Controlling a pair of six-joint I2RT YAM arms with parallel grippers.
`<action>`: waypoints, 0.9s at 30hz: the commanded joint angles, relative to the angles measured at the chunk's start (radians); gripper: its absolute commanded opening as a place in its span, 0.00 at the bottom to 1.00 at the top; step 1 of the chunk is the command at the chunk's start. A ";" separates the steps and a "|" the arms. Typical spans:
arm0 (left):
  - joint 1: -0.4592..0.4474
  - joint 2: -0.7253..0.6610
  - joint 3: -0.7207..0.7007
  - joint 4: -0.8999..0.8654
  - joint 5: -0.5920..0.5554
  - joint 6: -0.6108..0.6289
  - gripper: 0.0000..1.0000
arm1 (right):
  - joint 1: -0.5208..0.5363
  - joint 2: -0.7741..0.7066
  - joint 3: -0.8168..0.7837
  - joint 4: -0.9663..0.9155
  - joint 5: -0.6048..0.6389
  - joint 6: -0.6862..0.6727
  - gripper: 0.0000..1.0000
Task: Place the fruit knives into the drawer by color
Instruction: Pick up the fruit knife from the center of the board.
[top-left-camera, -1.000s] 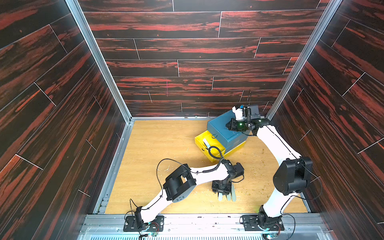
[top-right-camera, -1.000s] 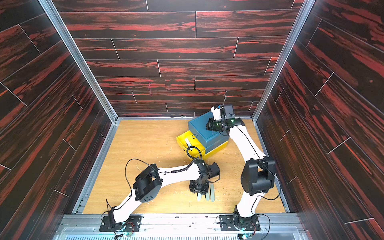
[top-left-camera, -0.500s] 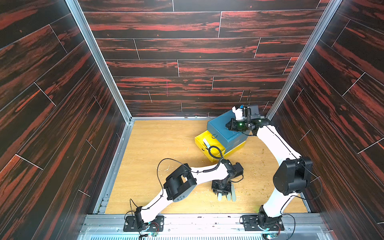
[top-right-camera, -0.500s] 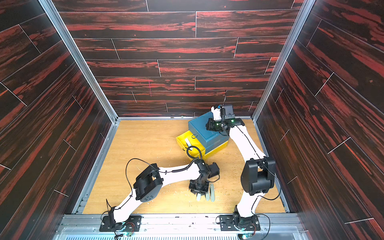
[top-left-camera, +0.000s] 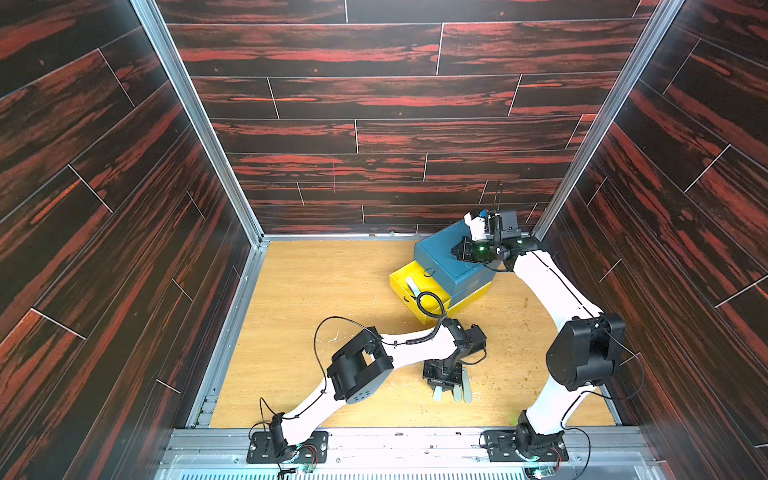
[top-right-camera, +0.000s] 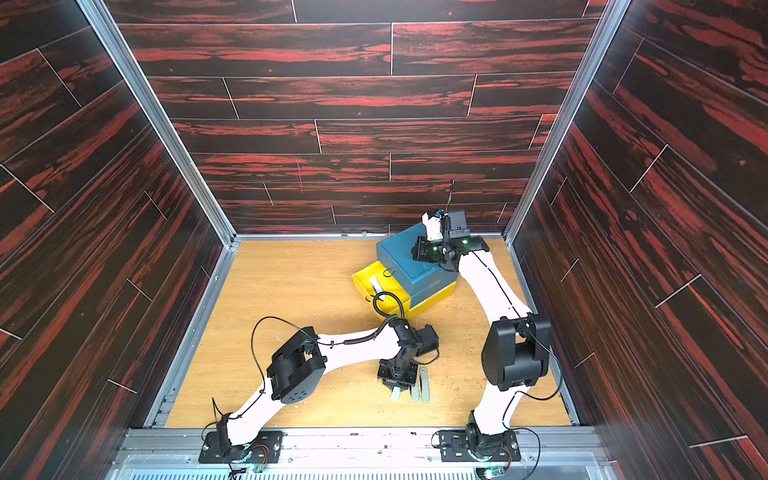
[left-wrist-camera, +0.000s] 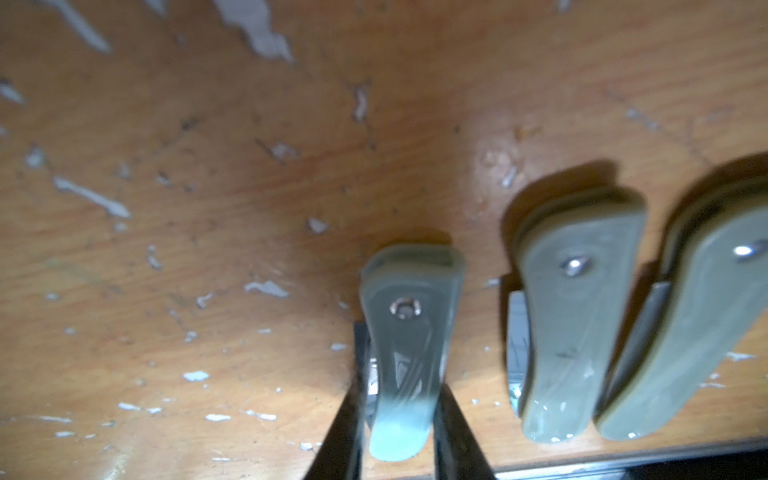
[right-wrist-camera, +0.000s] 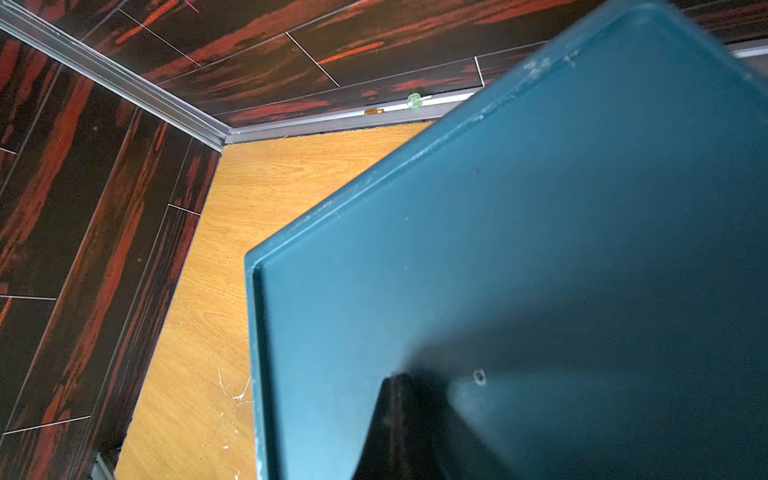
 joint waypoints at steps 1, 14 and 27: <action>0.009 -0.032 -0.027 -0.038 -0.037 -0.009 0.05 | 0.005 0.064 -0.066 -0.206 0.042 -0.008 0.03; 0.064 -0.174 -0.022 -0.070 -0.121 -0.008 0.05 | 0.005 0.071 -0.060 -0.212 0.048 -0.009 0.03; 0.073 -0.242 0.012 -0.068 -0.123 -0.005 0.05 | 0.004 0.078 -0.041 -0.221 0.048 -0.008 0.03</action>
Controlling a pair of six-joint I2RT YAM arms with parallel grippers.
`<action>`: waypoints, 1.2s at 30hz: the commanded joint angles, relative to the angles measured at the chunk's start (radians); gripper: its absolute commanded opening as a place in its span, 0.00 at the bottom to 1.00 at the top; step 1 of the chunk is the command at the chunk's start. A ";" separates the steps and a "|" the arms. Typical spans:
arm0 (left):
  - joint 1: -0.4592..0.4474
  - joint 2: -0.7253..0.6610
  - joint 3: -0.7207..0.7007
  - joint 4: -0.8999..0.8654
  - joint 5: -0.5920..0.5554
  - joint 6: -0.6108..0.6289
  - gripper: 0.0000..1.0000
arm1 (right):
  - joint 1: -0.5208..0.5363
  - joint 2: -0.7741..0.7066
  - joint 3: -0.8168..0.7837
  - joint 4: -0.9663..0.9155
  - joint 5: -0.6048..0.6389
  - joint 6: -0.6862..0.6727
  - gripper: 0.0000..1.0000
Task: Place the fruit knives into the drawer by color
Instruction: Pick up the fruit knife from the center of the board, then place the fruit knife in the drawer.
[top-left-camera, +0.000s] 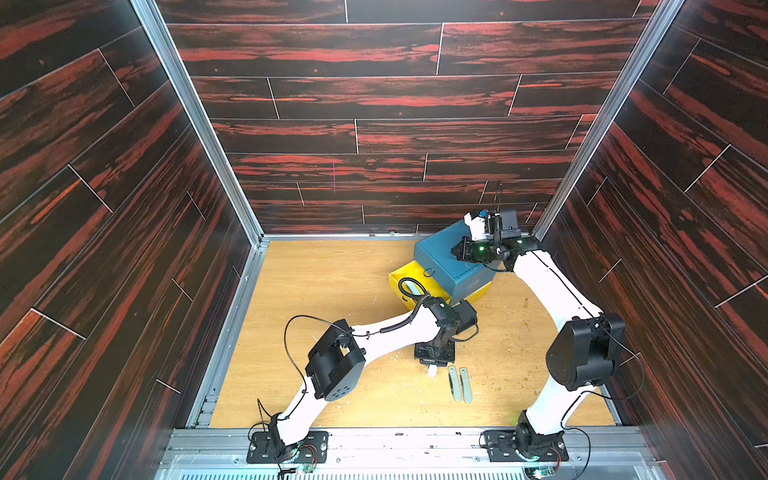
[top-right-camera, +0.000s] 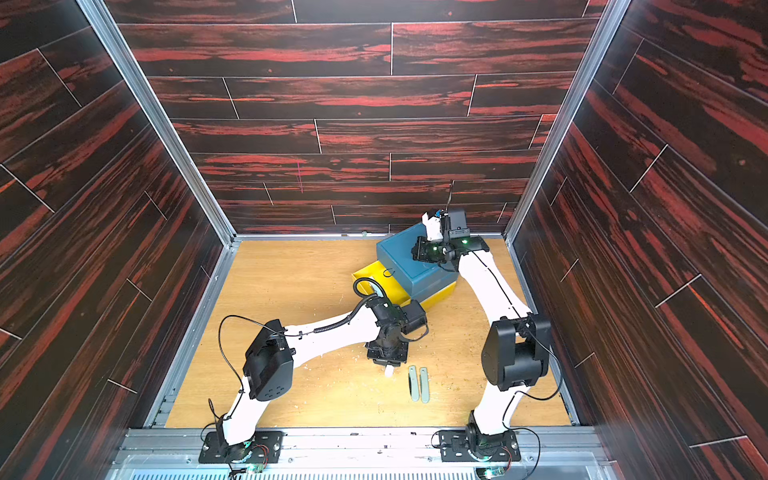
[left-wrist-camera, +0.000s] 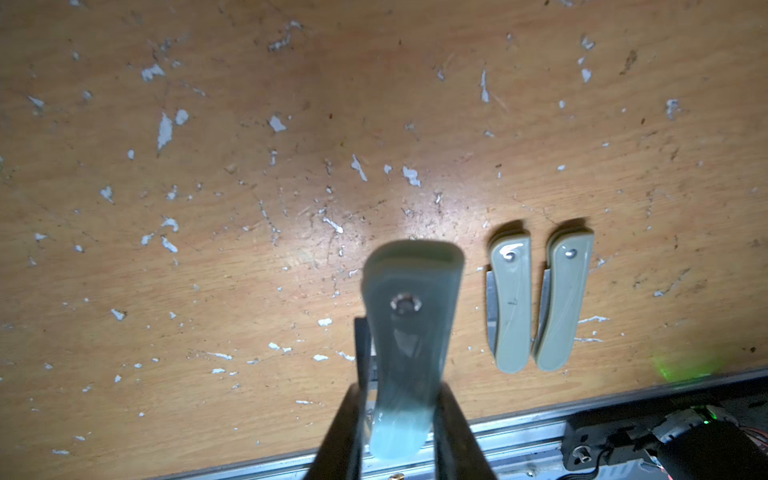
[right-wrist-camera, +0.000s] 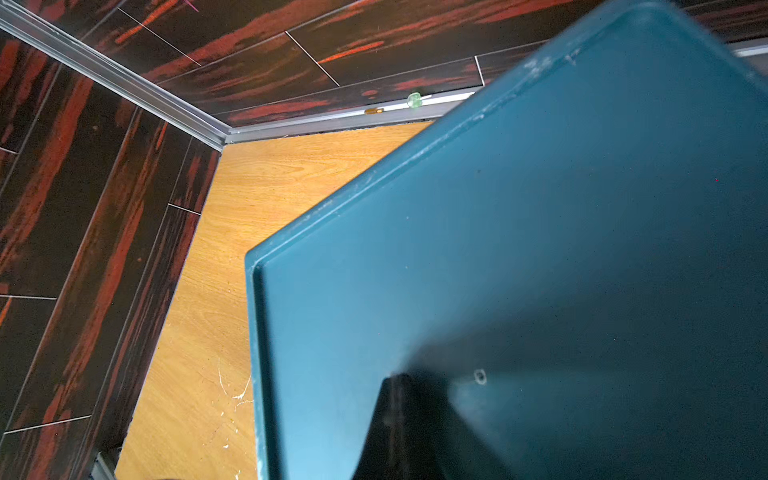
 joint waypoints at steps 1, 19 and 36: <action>0.001 -0.075 0.038 -0.045 -0.030 -0.004 0.05 | 0.004 0.078 -0.044 -0.216 0.048 -0.009 0.03; 0.205 -0.239 0.136 -0.045 -0.200 0.025 0.05 | 0.004 0.089 -0.044 -0.219 0.054 -0.009 0.03; 0.317 0.121 0.652 -0.145 -0.194 0.070 0.04 | 0.004 0.085 -0.070 -0.207 0.053 -0.004 0.03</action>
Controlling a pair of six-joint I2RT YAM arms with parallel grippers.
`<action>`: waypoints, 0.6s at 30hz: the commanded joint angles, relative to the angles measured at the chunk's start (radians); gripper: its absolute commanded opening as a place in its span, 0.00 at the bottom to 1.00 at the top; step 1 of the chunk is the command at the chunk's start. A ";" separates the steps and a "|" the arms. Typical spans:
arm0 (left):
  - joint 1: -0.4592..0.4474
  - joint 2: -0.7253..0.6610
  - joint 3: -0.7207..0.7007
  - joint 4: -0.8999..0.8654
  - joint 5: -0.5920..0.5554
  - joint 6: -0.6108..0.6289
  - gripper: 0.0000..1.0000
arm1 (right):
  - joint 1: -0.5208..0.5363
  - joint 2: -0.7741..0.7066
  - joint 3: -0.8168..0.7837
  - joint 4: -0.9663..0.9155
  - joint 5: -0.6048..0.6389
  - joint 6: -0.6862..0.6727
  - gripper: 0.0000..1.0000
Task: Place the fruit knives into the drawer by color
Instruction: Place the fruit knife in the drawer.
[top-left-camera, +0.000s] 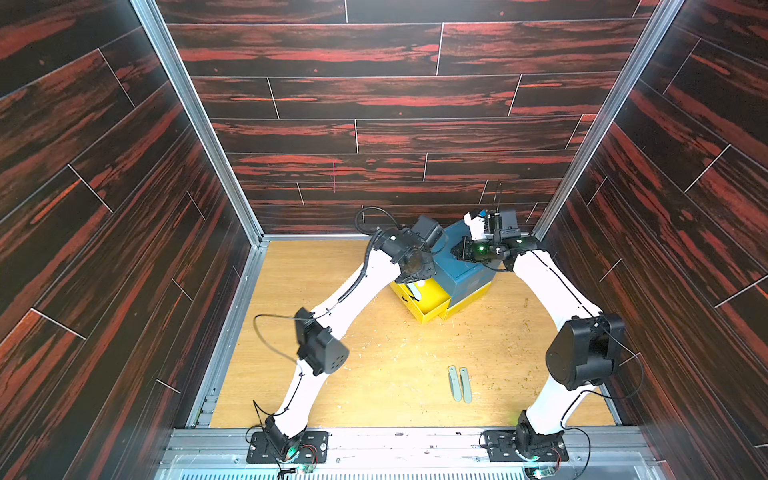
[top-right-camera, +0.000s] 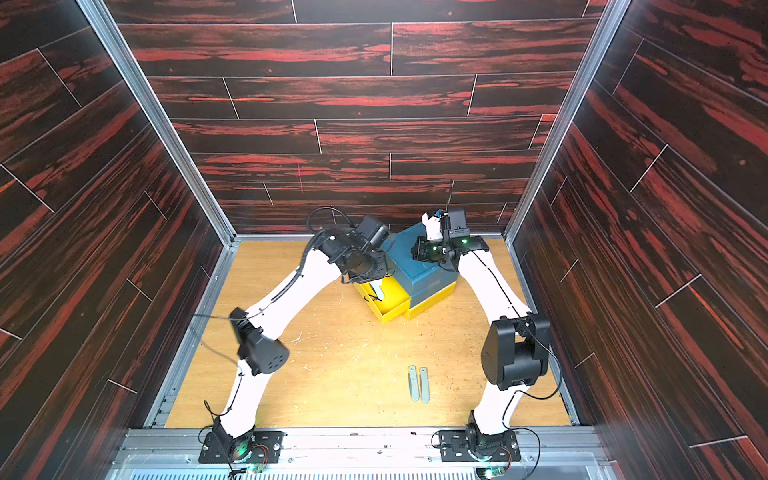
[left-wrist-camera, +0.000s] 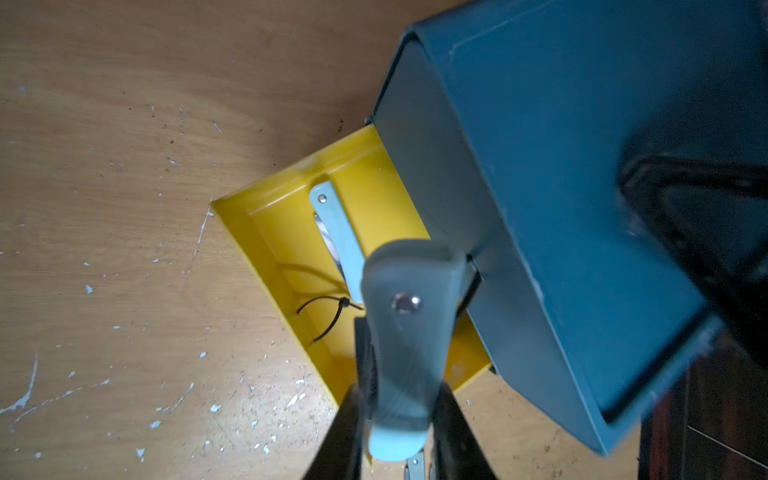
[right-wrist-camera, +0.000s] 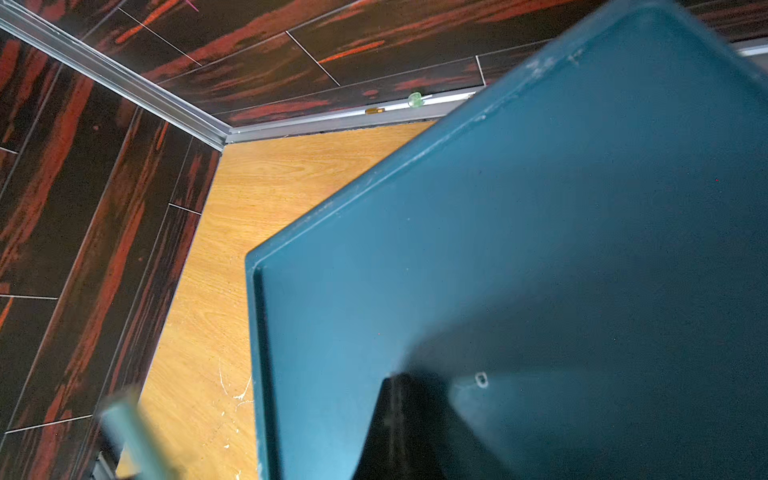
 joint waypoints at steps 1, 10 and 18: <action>0.005 0.039 0.034 -0.068 0.003 0.001 0.04 | 0.005 0.077 -0.074 -0.209 0.055 -0.004 0.03; 0.017 0.088 0.012 -0.032 0.026 -0.029 0.03 | 0.005 0.077 -0.076 -0.208 0.052 -0.008 0.03; 0.031 0.134 0.001 0.000 0.067 -0.054 0.03 | 0.005 0.074 -0.084 -0.203 0.051 -0.005 0.03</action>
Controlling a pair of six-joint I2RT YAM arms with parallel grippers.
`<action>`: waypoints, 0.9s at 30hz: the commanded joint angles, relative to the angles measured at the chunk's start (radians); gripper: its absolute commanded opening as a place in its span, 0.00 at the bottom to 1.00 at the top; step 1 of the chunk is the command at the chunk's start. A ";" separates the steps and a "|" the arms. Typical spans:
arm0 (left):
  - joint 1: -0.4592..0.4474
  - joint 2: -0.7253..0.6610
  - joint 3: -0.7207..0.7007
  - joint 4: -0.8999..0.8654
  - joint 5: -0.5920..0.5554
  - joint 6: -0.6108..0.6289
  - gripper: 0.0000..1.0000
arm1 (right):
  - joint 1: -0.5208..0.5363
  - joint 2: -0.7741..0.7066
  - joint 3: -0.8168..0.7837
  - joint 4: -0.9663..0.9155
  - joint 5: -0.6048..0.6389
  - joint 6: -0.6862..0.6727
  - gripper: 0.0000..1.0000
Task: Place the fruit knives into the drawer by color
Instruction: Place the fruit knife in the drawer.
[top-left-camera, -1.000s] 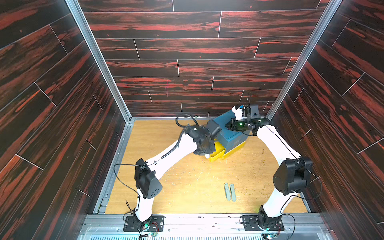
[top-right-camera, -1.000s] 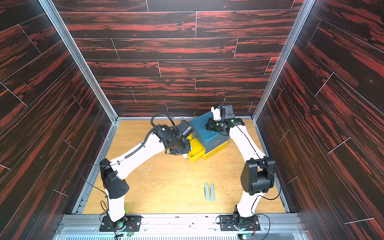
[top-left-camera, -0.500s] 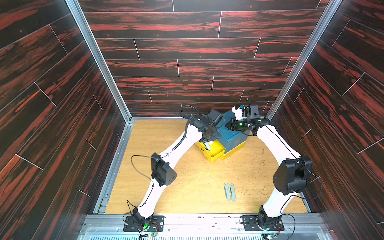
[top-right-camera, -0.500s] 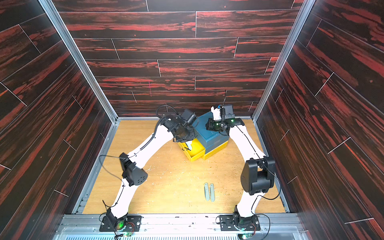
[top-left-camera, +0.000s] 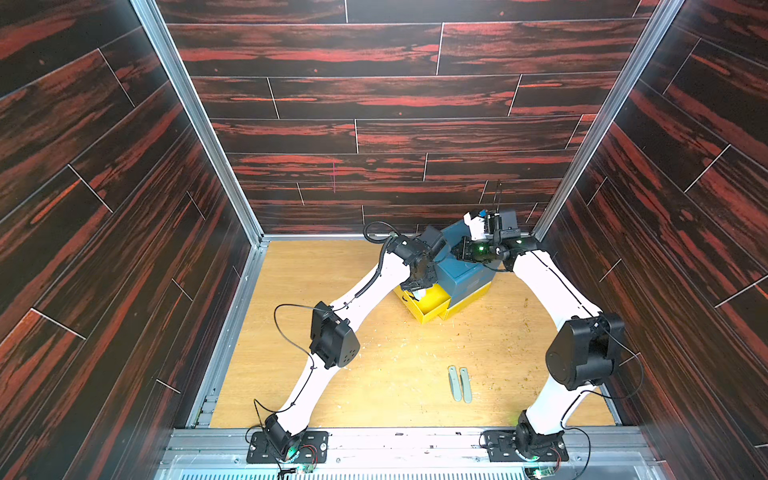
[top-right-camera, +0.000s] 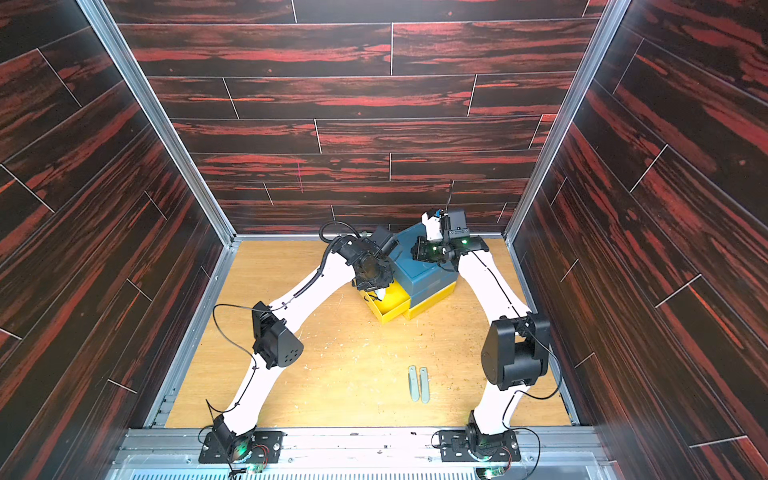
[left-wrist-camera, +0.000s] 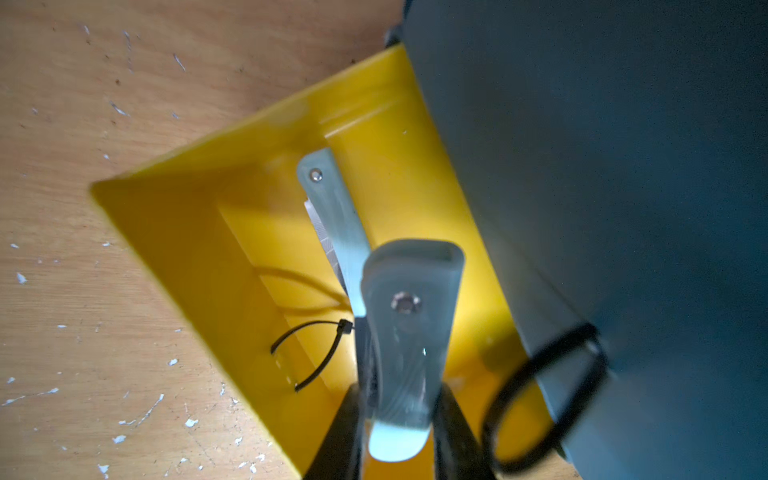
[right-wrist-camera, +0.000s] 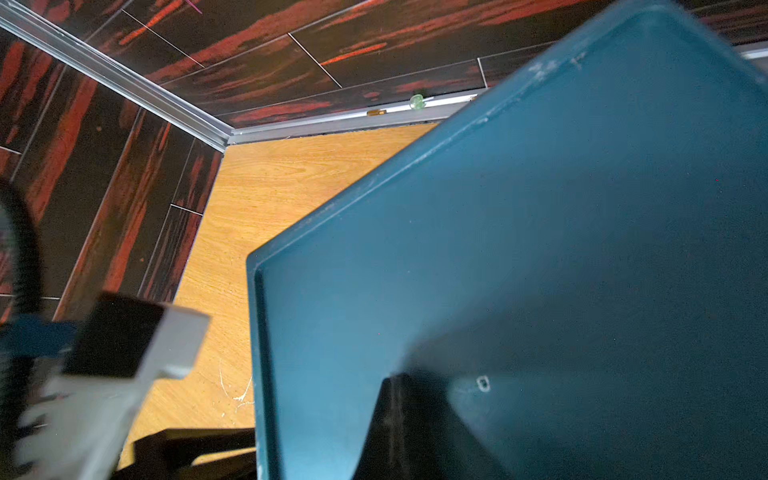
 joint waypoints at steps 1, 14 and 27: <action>0.012 0.018 -0.003 0.007 0.020 -0.021 0.03 | 0.005 0.075 -0.078 -0.215 0.055 -0.006 0.03; 0.025 0.076 -0.001 0.083 0.082 -0.059 0.03 | 0.004 0.078 -0.082 -0.218 0.061 -0.010 0.03; 0.026 0.109 -0.004 0.133 0.138 -0.087 0.14 | 0.004 0.079 -0.082 -0.215 0.061 -0.009 0.03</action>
